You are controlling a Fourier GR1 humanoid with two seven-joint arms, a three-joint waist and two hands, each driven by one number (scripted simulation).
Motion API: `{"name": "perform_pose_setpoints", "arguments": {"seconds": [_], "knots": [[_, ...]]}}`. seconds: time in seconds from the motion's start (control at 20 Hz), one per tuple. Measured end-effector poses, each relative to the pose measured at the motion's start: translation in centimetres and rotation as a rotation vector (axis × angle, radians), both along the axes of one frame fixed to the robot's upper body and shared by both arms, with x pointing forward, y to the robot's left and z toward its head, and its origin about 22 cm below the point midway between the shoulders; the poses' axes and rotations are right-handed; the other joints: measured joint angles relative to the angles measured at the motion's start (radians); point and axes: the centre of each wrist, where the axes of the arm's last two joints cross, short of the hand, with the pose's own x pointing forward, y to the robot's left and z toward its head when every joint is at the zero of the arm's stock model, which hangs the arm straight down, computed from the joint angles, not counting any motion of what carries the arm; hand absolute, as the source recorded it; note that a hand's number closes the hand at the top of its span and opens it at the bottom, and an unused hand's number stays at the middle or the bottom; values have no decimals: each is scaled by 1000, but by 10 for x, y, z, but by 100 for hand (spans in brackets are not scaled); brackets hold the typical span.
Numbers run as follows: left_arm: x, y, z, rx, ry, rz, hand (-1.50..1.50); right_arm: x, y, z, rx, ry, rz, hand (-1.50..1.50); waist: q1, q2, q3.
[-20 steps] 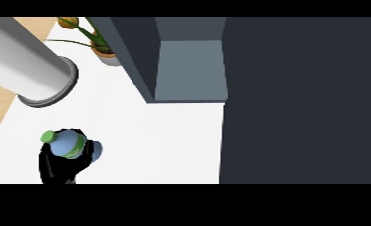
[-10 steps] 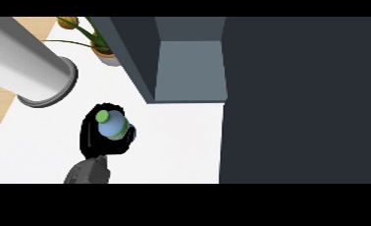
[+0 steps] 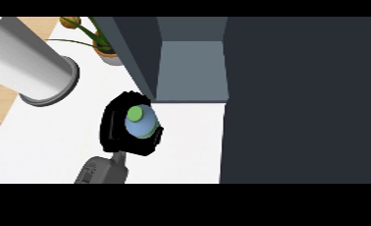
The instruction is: Pick up the bottled water, place it into the cabinet and close the cabinet
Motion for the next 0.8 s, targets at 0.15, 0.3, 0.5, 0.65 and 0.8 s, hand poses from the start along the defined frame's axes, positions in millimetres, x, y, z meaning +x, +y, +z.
{"name": "perform_pose_setpoints", "arguments": {"seconds": [0.15,0.3,0.5,0.65,0.8], "knots": [[-3,-27,24,16,-11,-36,150,0,-3,1,-16,-1,6,-150,-3,0,0],[-5,-49,51,32,-12,-55,150,2,-5,1,-22,-5,10,-150,-4,0,0],[-5,-81,83,55,-10,-63,150,9,-4,0,-16,-14,13,-150,-8,2,0],[-8,-99,101,75,-3,-48,150,8,-7,1,-32,-11,10,-150,-11,2,0],[0,-113,117,92,-11,-15,150,13,-7,2,-33,-15,13,-150,-14,4,0]]}}
